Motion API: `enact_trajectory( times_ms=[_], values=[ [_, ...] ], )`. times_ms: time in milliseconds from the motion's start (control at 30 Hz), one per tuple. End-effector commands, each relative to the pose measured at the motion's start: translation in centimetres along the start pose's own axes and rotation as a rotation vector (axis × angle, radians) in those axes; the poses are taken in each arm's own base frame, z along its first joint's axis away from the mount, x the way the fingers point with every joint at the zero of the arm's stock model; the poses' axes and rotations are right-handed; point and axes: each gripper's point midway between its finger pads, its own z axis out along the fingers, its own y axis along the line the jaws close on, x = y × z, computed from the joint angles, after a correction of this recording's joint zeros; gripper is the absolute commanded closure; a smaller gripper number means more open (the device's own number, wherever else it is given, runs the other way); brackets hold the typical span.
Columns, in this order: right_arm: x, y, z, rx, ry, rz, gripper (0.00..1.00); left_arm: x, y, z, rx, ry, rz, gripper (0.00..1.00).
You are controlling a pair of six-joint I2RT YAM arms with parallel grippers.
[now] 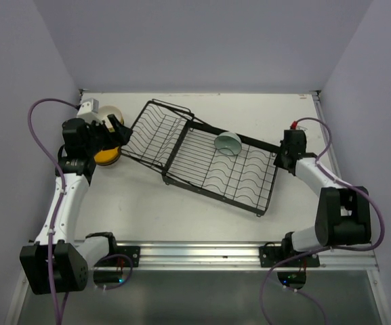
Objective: Unload the bowls from the dish rack
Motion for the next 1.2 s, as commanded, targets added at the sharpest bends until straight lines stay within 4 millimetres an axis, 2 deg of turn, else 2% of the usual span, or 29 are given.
enact_trajectory(
  times_ms=[0,67,233,367,400,433,533,567,600,700,767,800,867,900,967,1000,1167],
  values=[
    [-3.3,-1.4,1.3,0.019,-0.059,0.072,0.79,-1.5,-1.3,-0.4,0.054,-0.057,0.028,0.16],
    [-3.5,-2.1,2.0,0.034,-0.051,0.091,0.81,-1.4,-1.3,-0.3,0.055,-0.051,0.025,0.16],
    [-5.4,-3.4,3.2,0.057,-0.06,0.129,0.79,-1.3,-1.4,-0.2,0.063,-0.047,0.023,0.15],
    [-6.6,-2.9,3.2,0.019,-0.082,0.137,0.74,-1.2,-1.5,-0.1,0.068,-0.041,0.022,0.15],
    [-7.1,-2.3,2.8,-0.017,-0.107,0.135,0.71,-1.3,-1.5,-0.2,0.071,-0.044,0.023,0.15],
    [-7.2,-2.0,2.6,-0.034,-0.118,0.137,0.62,-1.3,-1.5,-0.2,0.07,-0.043,0.021,0.15],
    [-8.1,-1.3,1.2,-0.088,-0.166,0.133,0.49,-1.3,-1.5,-0.3,0.069,-0.049,0.025,0.14],
    [-8.3,-1.0,0.7,-0.109,-0.175,0.121,0.4,-1.3,-1.5,-0.3,0.067,-0.049,0.023,0.14],
    [-8.3,-0.7,0.3,-0.123,-0.176,0.114,0.37,-1.4,-1.6,-0.4,0.07,-0.055,0.024,0.13],
    [-9.2,1.4,-1.5,-0.197,-0.228,0.076,0.3,-1.5,-1.8,-0.4,0.081,-0.063,0.023,0.12],
    [-9.6,2.4,-2.3,-0.228,-0.263,0.036,0.28,-1.4,-1.7,-0.4,0.08,-0.057,0.023,0.11],
    [-9.7,3.7,-2.7,-0.259,-0.28,0.001,0.28,-1.3,-1.8,-0.4,0.083,-0.055,0.023,0.11],
    [-9.4,5.1,-3.1,-0.259,-0.3,-0.097,0.27,-1.3,-1.9,-0.3,0.09,-0.052,0.025,0.11],
    [-9.4,7.3,-3.8,-0.297,-0.331,-0.155,0.27,-1.3,-1.9,-0.3,0.091,-0.052,0.026,0.11],
    [-9.1,8.8,-4.3,-0.309,-0.356,-0.245,0.27,-1.2,-1.9,-0.2,0.096,-0.046,0.025,0.11],
    [-8.6,10.4,-4.8,-0.341,-0.375,-0.286,0.27,-1.1,-1.9,-0.2,0.096,-0.043,0.024,0.11],
    [-7.7,12.3,-5.3,-0.371,-0.415,-0.394,0.31,-0.9,-2.1,-0.2,0.107,-0.037,0.024,0.11]
  ],
)
